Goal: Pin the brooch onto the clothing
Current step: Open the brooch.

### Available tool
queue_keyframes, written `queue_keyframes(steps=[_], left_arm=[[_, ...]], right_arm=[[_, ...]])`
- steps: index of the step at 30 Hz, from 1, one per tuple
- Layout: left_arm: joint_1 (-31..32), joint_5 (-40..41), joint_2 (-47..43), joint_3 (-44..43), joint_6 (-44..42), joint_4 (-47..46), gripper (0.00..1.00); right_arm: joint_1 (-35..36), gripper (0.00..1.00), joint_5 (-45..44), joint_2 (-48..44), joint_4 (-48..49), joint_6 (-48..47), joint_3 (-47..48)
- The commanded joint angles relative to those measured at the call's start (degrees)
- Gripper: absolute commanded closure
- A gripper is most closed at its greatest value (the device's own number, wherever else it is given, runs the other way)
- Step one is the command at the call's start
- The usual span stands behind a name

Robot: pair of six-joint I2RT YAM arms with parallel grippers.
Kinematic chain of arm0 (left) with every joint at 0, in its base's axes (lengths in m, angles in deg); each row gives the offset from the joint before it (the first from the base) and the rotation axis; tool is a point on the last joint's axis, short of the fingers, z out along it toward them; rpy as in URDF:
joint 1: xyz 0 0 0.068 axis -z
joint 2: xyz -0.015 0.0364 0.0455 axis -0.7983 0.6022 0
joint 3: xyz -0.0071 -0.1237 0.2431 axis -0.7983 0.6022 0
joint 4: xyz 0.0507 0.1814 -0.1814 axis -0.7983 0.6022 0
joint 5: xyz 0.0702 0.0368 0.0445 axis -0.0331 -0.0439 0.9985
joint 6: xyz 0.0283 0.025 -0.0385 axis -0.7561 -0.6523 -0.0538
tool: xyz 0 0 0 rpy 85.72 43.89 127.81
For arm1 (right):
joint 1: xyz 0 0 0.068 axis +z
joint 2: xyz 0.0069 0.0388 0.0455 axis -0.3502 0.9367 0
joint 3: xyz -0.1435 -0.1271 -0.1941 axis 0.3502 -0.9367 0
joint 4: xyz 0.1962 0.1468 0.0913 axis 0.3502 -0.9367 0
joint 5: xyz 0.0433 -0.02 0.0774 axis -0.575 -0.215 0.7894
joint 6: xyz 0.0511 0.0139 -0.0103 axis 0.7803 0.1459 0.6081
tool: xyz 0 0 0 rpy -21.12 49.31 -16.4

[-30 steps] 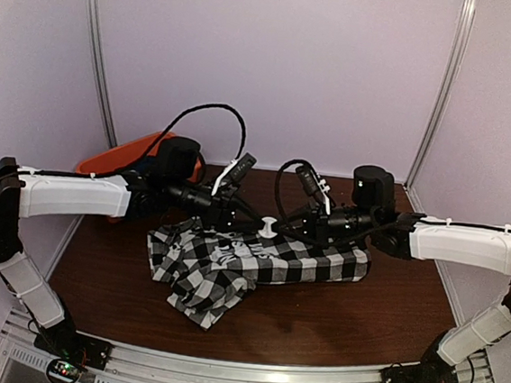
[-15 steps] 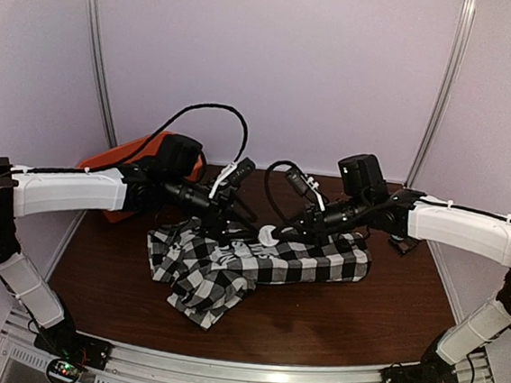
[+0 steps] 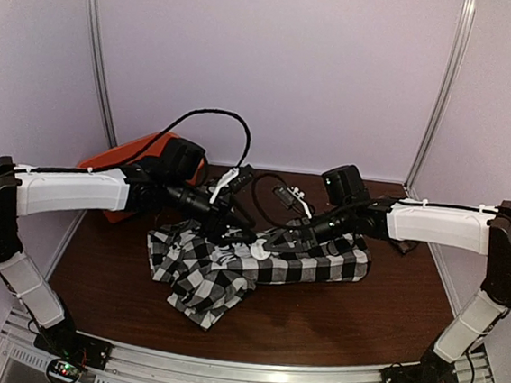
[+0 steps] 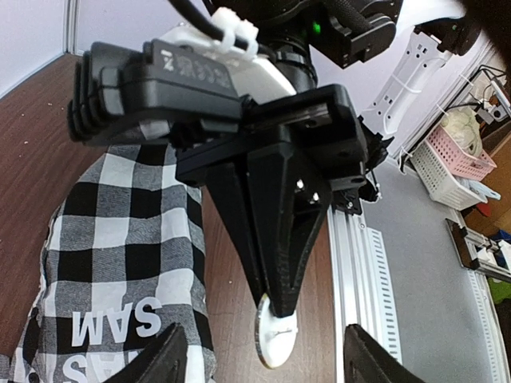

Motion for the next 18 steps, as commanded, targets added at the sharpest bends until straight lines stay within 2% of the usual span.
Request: queue_keyframes(steps=[1, 4, 12, 18], left_arm=[[-0.18, -1.98, 1.31, -2.30, -2.20, 1.19, 0.33], [-0.17, -2.98, 1.68, -2.54, -2.79, 1.76, 0.33], [0.32, -2.98, 2.52, -2.83, -3.05, 2.09, 0.43], [0.53, -2.90, 2.74, -2.98, -3.39, 2.26, 0.54]], right_arm=[[0.24, 1.00, 4.10, -0.22, 3.81, 3.99, 1.34], [0.20, 1.00, 4.81, -0.39, 4.72, 5.26, 1.28], [0.25, 1.00, 5.83, -0.22, 8.74, 8.88, 0.52], [0.33, 1.00, 6.44, 0.01, 11.56, 11.66, -0.06]])
